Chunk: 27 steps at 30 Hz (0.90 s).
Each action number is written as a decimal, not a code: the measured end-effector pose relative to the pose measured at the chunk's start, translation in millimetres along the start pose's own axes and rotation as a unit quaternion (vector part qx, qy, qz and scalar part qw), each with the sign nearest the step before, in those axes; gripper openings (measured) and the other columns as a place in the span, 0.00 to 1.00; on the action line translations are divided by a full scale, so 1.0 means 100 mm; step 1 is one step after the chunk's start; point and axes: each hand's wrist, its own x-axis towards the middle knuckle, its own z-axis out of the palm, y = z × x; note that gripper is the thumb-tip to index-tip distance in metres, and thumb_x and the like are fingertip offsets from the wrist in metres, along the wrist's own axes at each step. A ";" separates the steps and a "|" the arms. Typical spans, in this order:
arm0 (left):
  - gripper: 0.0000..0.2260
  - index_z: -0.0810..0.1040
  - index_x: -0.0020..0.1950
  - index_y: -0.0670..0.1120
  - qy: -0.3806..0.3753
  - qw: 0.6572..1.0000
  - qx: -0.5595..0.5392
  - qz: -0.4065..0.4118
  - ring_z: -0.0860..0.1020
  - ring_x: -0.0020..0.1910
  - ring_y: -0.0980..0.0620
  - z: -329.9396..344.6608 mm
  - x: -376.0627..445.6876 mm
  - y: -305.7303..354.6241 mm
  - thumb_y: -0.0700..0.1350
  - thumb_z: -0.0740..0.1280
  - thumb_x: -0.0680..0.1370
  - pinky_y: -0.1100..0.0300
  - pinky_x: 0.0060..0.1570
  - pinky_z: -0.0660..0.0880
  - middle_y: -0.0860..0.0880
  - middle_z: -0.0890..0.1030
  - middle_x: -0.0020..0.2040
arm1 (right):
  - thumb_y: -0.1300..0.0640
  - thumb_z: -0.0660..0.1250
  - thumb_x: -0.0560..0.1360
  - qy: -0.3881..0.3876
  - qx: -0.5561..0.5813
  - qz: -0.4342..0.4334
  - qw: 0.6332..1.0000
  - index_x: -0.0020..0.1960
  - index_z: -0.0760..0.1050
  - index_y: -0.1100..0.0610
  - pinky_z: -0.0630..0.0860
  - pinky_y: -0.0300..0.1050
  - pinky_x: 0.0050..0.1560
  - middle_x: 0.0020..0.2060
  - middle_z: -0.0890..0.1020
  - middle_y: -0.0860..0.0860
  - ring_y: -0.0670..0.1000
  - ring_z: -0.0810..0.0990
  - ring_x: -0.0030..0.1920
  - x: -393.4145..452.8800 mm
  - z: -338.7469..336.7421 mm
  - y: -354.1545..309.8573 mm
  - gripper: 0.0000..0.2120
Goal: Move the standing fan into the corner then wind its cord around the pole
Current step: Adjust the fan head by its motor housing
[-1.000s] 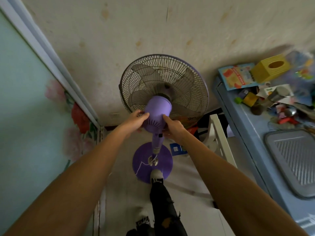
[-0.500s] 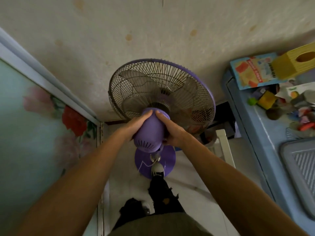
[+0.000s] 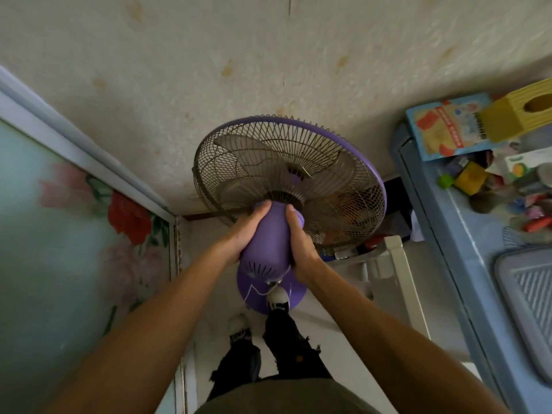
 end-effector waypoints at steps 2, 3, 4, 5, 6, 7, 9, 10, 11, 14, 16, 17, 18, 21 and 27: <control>0.30 0.78 0.65 0.46 -0.019 1.000 0.009 -0.002 0.84 0.55 0.41 0.00 -0.01 0.06 0.67 0.66 0.74 0.41 0.61 0.78 0.41 0.84 0.58 | 0.31 0.71 0.70 0.018 0.030 0.003 0.999 0.73 0.69 0.61 0.82 0.63 0.58 0.61 0.83 0.61 0.62 0.85 0.56 -0.04 0.04 0.03 0.44; 0.31 0.78 0.65 0.46 -0.030 0.999 0.010 -0.007 0.84 0.55 0.41 0.00 -0.02 0.08 0.68 0.67 0.73 0.41 0.61 0.78 0.41 0.84 0.57 | 0.31 0.72 0.70 0.023 0.044 0.007 0.999 0.74 0.68 0.61 0.82 0.64 0.58 0.62 0.82 0.61 0.62 0.85 0.56 -0.06 0.04 0.04 0.44; 0.31 0.78 0.65 0.46 -0.039 0.999 0.007 -0.012 0.84 0.55 0.41 0.01 -0.04 0.11 0.68 0.67 0.72 0.41 0.61 0.78 0.40 0.85 0.57 | 0.32 0.73 0.70 0.024 0.055 0.008 0.998 0.74 0.68 0.60 0.82 0.65 0.58 0.62 0.81 0.61 0.63 0.85 0.56 -0.07 0.04 0.04 0.44; 0.31 0.78 0.65 0.46 -0.042 0.999 0.002 -0.014 0.84 0.55 0.41 0.03 -0.06 0.12 0.67 0.68 0.72 0.41 0.60 0.78 0.40 0.85 0.56 | 0.32 0.73 0.70 0.025 0.059 0.009 0.998 0.75 0.68 0.59 0.82 0.65 0.58 0.63 0.81 0.61 0.63 0.85 0.56 -0.07 0.02 0.03 0.45; 0.31 0.78 0.64 0.45 -0.040 0.999 -0.002 -0.014 0.84 0.54 0.41 0.04 -0.07 0.12 0.67 0.68 0.73 0.41 0.60 0.79 0.40 0.85 0.56 | 0.32 0.73 0.69 0.026 0.060 0.010 0.998 0.74 0.68 0.59 0.82 0.65 0.58 0.63 0.81 0.62 0.63 0.85 0.56 -0.08 0.00 0.01 0.45; 0.31 0.78 0.65 0.45 -0.032 0.999 -0.001 -0.015 0.84 0.54 0.41 0.06 -0.09 0.10 0.67 0.68 0.73 0.41 0.60 0.79 0.40 0.85 0.56 | 0.32 0.74 0.69 0.027 0.056 0.010 0.998 0.74 0.68 0.59 0.82 0.64 0.57 0.63 0.81 0.62 0.62 0.85 0.55 -0.10 -0.01 0.00 0.45; 0.32 0.76 0.67 0.44 -0.011 1.000 0.001 -0.026 0.84 0.54 0.41 0.09 -0.13 0.04 0.67 0.67 0.74 0.41 0.59 0.79 0.40 0.84 0.57 | 0.31 0.73 0.69 0.022 0.036 0.013 0.999 0.74 0.69 0.60 0.83 0.63 0.56 0.62 0.82 0.62 0.62 0.86 0.55 -0.11 -0.03 -0.01 0.45; 0.32 0.76 0.67 0.44 -0.006 1.000 -0.003 -0.029 0.84 0.54 0.41 0.09 -0.14 0.05 0.67 0.67 0.74 0.41 0.59 0.79 0.40 0.84 0.58 | 0.30 0.73 0.68 0.021 0.026 0.014 0.999 0.74 0.69 0.60 0.83 0.63 0.56 0.62 0.81 0.62 0.62 0.86 0.55 -0.12 -0.02 -0.03 0.46; 0.32 0.76 0.66 0.44 -0.004 1.000 -0.010 -0.027 0.84 0.54 0.41 0.08 -0.16 0.08 0.67 0.67 0.74 0.41 0.58 0.80 0.40 0.84 0.58 | 0.30 0.73 0.68 0.019 0.018 0.012 1.000 0.74 0.69 0.60 0.83 0.63 0.56 0.63 0.81 0.61 0.62 0.86 0.55 -0.13 -0.01 -0.07 0.46; 0.30 0.78 0.65 0.44 0.002 0.999 -0.041 -0.020 0.84 0.55 0.40 0.02 -0.21 0.24 0.66 0.67 0.75 0.41 0.60 0.78 0.39 0.84 0.58 | 0.30 0.75 0.66 0.009 0.010 -0.008 1.000 0.73 0.69 0.60 0.86 0.57 0.50 0.62 0.82 0.61 0.60 0.86 0.54 -0.17 0.07 -0.25 0.47; 0.29 0.78 0.64 0.43 0.002 0.999 -0.048 -0.019 0.83 0.56 0.40 0.02 -0.28 0.25 0.64 0.66 0.76 0.42 0.61 0.78 0.39 0.84 0.58 | 0.32 0.76 0.66 0.001 0.011 -0.009 1.000 0.73 0.69 0.60 0.86 0.53 0.44 0.61 0.82 0.61 0.59 0.87 0.52 -0.28 0.11 -0.28 0.47; 0.29 0.78 0.65 0.42 0.007 0.999 -0.045 -0.019 0.83 0.57 0.40 0.02 -0.31 0.25 0.64 0.67 0.76 0.42 0.62 0.77 0.39 0.84 0.59 | 0.32 0.76 0.66 -0.002 0.014 -0.010 1.000 0.73 0.69 0.60 0.86 0.53 0.44 0.61 0.83 0.61 0.59 0.87 0.52 -0.31 0.11 -0.26 0.46; 0.29 0.78 0.65 0.42 0.006 0.999 -0.042 -0.014 0.83 0.57 0.40 0.02 -0.35 0.30 0.64 0.67 0.75 0.42 0.62 0.77 0.39 0.84 0.59 | 0.32 0.76 0.66 -0.003 0.020 -0.018 1.000 0.73 0.69 0.60 0.86 0.54 0.46 0.61 0.83 0.61 0.59 0.87 0.52 -0.34 0.11 -0.27 0.47; 0.27 0.80 0.61 0.44 -0.025 0.999 -0.035 0.008 0.85 0.52 0.42 0.02 -0.46 0.55 0.64 0.68 0.75 0.47 0.56 0.81 0.40 0.86 0.54 | 0.31 0.76 0.64 -0.006 0.050 -0.051 0.997 0.73 0.69 0.60 0.84 0.60 0.54 0.61 0.82 0.61 0.61 0.87 0.54 -0.42 0.16 -0.36 0.49; 0.24 0.81 0.61 0.46 -0.043 0.998 0.011 0.037 0.85 0.52 0.45 0.05 -0.64 0.77 0.62 0.69 0.75 0.52 0.53 0.82 0.43 0.86 0.55 | 0.33 0.75 0.69 -0.032 0.100 -0.066 0.992 0.75 0.67 0.59 0.83 0.62 0.56 0.62 0.82 0.62 0.62 0.86 0.55 -0.70 0.17 -0.39 0.45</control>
